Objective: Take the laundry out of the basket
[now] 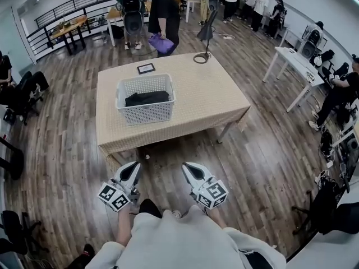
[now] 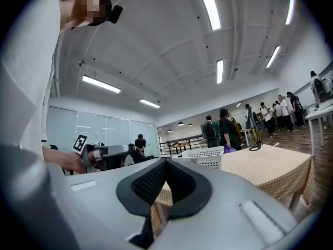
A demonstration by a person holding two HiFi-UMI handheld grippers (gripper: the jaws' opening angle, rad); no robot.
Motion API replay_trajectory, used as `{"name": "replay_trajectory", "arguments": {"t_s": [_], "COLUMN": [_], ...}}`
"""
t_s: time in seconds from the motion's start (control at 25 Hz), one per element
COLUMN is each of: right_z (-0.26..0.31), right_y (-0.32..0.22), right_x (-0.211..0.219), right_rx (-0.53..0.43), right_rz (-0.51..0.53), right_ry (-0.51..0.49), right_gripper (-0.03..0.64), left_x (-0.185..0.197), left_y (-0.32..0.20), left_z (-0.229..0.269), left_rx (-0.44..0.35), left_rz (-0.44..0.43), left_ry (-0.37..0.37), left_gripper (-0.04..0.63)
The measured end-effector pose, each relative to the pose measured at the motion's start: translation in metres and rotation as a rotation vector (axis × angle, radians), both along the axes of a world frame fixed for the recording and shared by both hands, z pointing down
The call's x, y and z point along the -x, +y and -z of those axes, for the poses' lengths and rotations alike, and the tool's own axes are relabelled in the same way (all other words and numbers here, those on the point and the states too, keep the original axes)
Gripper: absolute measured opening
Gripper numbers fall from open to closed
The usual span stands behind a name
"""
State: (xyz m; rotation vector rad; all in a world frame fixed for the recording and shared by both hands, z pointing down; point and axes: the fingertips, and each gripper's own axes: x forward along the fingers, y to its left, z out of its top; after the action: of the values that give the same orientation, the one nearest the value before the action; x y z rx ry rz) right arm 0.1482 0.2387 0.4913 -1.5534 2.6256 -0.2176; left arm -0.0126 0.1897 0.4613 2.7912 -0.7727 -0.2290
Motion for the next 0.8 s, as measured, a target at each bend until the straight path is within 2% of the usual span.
{"name": "replay_trajectory", "arguments": {"t_s": [0.44,0.8], "right_z": [0.004,0.000], "right_y": [-0.055,-0.168], "right_x": [-0.017,-0.011], "right_rx": [-0.025,-0.022], "right_rz": [-0.042,-0.073], "right_ry": [-0.002,0.029], "right_gripper": [-0.002,-0.002], "left_x": [-0.017,-0.017], "left_y": [-0.061,-0.179], "left_z": [0.000,-0.008], "left_rx": [-0.020,-0.024], "left_rz": [-0.035,-0.079], "left_ry": [0.030,0.054], "left_gripper": [0.011,0.011]}}
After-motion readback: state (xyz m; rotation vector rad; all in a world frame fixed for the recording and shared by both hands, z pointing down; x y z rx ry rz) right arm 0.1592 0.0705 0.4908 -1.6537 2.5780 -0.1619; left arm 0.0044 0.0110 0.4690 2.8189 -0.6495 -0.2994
